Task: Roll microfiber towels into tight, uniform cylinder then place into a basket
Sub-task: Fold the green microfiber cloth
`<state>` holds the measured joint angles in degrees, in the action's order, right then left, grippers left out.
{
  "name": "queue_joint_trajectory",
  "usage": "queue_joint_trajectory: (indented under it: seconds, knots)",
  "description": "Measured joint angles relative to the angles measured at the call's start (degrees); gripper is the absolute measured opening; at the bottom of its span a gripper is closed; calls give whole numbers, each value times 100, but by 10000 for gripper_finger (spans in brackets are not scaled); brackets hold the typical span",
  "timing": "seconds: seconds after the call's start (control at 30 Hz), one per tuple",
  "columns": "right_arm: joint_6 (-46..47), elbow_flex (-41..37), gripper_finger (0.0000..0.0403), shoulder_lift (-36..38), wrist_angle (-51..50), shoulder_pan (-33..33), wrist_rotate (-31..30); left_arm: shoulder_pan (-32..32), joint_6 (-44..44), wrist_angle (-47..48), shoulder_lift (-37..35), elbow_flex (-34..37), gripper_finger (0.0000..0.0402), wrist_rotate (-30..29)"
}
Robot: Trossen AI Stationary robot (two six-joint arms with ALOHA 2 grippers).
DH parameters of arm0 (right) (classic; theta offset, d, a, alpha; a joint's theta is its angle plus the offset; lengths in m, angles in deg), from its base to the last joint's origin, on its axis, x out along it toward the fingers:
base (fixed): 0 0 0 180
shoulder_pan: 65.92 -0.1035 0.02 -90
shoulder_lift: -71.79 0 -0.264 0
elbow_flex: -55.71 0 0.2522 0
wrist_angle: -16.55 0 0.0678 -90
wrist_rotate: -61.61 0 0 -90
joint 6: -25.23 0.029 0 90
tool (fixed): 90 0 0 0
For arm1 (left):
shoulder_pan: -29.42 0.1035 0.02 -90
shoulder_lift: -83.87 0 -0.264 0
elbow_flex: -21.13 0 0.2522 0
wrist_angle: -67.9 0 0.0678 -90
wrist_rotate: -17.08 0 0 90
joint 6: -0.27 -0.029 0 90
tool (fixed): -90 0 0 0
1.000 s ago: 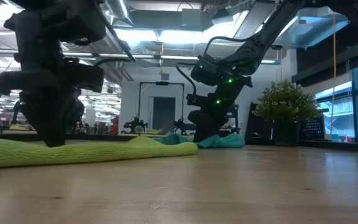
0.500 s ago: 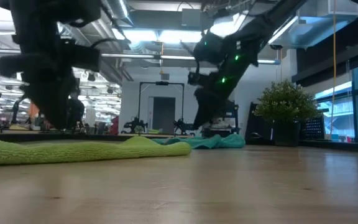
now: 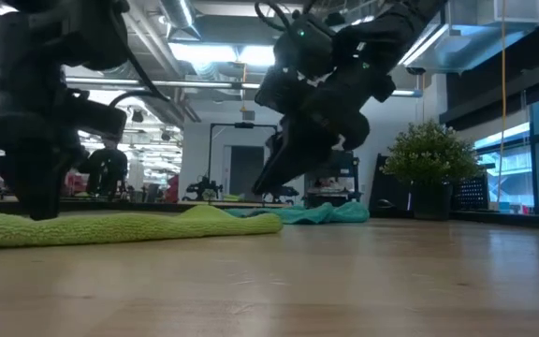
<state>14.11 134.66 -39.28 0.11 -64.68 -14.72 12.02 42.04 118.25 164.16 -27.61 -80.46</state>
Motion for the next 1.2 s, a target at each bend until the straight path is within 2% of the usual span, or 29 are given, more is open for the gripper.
queue_joint_trajectory:
  seconds: [0.37, 0.7, 1.13, 1.2]
  knots:
    - [27, -2, 149, -529, 333, -22, -20, -437, 554, -129, 2, 28, 89, 63]
    - [-120, -2, 149, -558, 638, 204, -658, -778, 907, -265, 7, 38, 89, 12]
    - [-151, -2, 149, -560, 1049, 585, -674, -957, 864, -1446, 24, 52, 89, -2]
    - [-277, -2, 149, -560, 1075, 605, -674, -983, 606, -1706, 24, 50, 89, -44]
